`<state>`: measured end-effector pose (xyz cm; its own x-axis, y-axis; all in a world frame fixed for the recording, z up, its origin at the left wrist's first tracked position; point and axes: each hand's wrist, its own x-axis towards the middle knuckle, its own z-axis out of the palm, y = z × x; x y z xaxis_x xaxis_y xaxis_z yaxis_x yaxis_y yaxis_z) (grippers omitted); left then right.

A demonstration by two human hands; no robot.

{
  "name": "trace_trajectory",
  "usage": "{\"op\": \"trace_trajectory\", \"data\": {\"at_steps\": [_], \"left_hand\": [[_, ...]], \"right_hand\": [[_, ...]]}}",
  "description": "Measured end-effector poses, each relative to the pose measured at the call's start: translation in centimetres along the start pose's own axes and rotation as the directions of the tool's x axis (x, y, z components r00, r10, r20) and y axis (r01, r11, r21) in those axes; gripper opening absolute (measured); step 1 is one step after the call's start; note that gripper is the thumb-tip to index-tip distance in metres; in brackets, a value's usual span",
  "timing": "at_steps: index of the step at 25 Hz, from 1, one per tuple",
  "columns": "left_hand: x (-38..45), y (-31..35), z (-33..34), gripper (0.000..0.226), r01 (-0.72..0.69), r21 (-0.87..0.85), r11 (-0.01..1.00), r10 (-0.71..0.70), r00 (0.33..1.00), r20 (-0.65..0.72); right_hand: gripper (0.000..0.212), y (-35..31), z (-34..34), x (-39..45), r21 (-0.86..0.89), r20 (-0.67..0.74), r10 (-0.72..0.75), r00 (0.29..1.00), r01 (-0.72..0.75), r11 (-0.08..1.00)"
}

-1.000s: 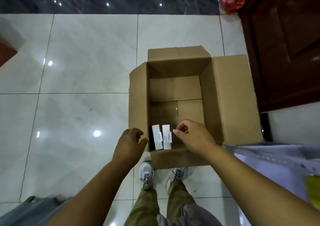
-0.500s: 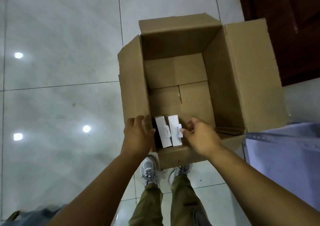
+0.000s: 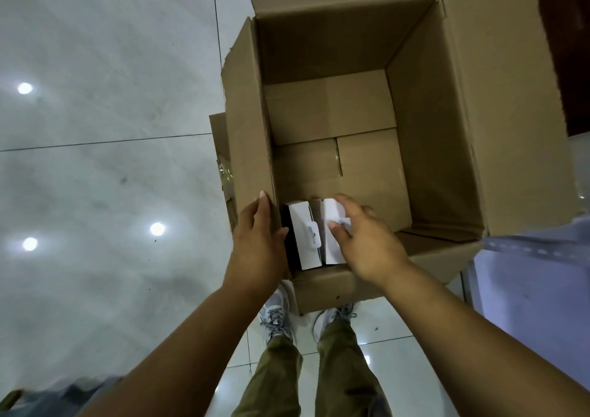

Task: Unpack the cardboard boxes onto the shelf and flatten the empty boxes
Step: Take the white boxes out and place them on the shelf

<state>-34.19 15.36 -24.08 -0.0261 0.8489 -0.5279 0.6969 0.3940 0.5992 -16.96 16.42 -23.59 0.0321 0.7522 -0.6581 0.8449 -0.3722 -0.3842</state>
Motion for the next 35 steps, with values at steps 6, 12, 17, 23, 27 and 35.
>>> {"op": "trace_trajectory", "data": {"at_steps": [6, 12, 17, 23, 27, 35], "left_hand": [[0.0, 0.3, -0.1, 0.063, 0.032, 0.026, 0.999, -0.032, 0.999, 0.023], [-0.1, 0.7, -0.6, 0.061, 0.086, 0.024, 0.996, -0.087, 0.996, 0.018], [-1.1, 1.7, -1.7, 0.046, 0.068, 0.071, 0.995, -0.063, 0.995, -0.073], [-1.6, 4.9, -3.6, 0.047, -0.049, 0.066, 0.997, 0.057, 0.990, -0.130], [-1.5, 7.3, -5.2, 0.064, -0.135, 0.050, 0.990, 0.141, 0.977, -0.162], [-1.9, 6.0, -6.3, 0.062, -0.146, -0.017, 0.989, 0.145, 0.989, -0.041]], "right_hand": [[0.071, 0.2, 0.3, 0.3, -0.054, 0.016, 0.128, 0.992, -0.127, 0.990], [0.089, -0.7, 0.2, 0.4, 0.189, -0.040, 0.252, 0.967, -0.240, 0.952], [0.078, -0.1, -3.1, -1.4, 0.481, -0.217, 0.280, 0.935, -0.147, 0.864], [0.052, -0.5, -8.1, -4.8, 0.619, -0.316, 0.174, 0.933, 0.063, 0.783], [0.053, -0.7, -9.9, -6.2, 0.622, -0.282, 0.017, 0.959, 0.169, 0.765], [0.056, -2.3, -11.0, -7.0, 0.654, 0.012, -0.249, 0.968, 0.181, 0.735]]}}
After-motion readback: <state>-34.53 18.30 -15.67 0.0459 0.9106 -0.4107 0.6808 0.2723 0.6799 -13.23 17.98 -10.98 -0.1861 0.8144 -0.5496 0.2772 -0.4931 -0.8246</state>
